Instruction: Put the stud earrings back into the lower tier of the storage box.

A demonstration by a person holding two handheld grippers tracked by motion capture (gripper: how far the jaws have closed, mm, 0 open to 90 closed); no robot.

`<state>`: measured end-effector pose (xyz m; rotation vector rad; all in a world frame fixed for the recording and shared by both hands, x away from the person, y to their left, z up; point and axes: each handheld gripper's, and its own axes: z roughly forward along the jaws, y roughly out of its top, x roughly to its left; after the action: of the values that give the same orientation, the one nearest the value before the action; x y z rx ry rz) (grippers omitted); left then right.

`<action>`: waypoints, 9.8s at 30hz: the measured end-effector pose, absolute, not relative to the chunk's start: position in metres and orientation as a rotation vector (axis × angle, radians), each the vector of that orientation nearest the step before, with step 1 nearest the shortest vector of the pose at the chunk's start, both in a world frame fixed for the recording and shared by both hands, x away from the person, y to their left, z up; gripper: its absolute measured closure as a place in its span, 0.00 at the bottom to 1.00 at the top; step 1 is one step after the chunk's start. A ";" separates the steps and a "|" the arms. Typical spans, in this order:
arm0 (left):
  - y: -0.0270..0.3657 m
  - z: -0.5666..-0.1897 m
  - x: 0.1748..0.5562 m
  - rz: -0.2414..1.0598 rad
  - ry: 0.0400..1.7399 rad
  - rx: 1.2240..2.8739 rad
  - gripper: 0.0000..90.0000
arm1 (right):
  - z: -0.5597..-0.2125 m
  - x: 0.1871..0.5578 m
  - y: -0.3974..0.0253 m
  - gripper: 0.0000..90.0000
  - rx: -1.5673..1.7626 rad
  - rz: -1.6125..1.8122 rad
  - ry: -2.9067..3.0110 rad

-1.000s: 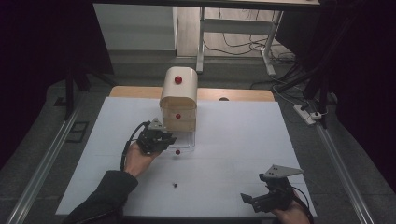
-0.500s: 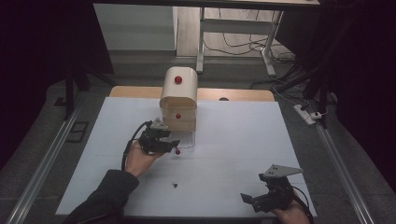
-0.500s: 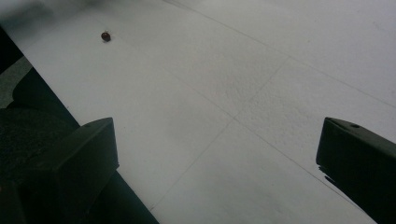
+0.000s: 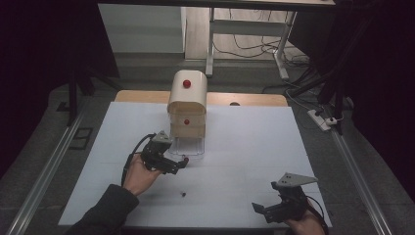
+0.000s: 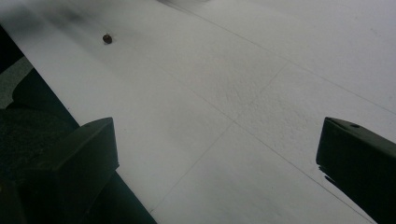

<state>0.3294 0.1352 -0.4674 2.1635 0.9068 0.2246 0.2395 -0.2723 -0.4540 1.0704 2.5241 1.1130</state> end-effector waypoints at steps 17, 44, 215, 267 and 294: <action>0.153 -0.470 0.286 0.143 0.866 2.067 0.00 | -0.454 0.239 -0.270 0.00 1.055 1.090 2.531; 0.132 -0.504 0.258 0.127 0.943 2.175 0.00 | -0.454 0.240 -0.269 0.00 1.046 1.085 2.537; 0.157 -0.462 0.321 0.118 0.912 2.000 0.04 | -0.454 0.237 -0.268 0.00 1.011 1.085 2.554; 0.232 -0.457 0.236 0.154 0.952 1.886 0.00 | -0.453 0.236 -0.267 0.00 0.985 1.079 2.553; 0.260 -0.463 0.204 0.169 1.012 1.880 0.00 | -0.453 0.234 -0.267 0.00 0.993 1.058 2.544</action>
<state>0.2038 0.2595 -0.4626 1.8797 1.0116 0.1692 0.2339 -0.2675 -0.4533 0.9926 2.5445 1.0585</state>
